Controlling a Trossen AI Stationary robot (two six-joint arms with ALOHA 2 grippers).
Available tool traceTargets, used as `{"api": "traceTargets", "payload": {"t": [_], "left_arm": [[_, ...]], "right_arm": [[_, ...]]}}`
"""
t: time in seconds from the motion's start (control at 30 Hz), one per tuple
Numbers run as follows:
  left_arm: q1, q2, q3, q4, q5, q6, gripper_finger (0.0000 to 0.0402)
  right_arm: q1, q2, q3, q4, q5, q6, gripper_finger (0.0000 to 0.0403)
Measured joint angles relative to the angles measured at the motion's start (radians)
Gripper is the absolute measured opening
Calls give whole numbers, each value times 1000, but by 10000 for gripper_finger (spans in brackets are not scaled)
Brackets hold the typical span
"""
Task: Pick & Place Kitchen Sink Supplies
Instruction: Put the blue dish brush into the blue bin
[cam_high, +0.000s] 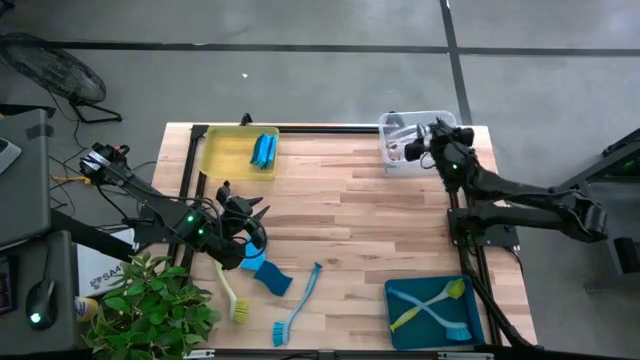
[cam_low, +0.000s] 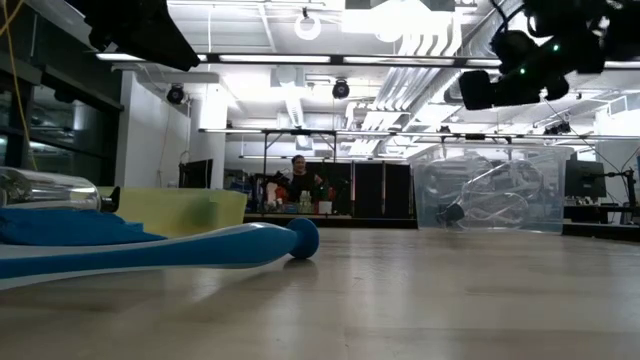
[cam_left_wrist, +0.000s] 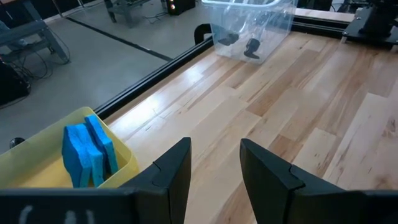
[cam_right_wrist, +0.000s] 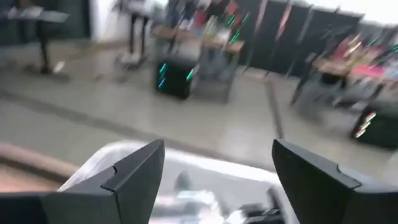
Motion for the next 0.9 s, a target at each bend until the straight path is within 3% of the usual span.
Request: {"api": "traceTargets", "payload": {"t": [0.17,0.33,0.7,0.9], "left_arm": [[0,0,0,3,1,-4,133],[0,0,0,3,1,-7,134],[0,0,0,6,50,-7,134],[0,2,0,29,64,-4,134]], "right_arm": [[-24,5,167,-452,-155,232,283],[-43,14,287,-679,-328,276,277],[-10,4,333,-821,-703,277,275],[70,-1,333,-822,-720,269,275]]}}
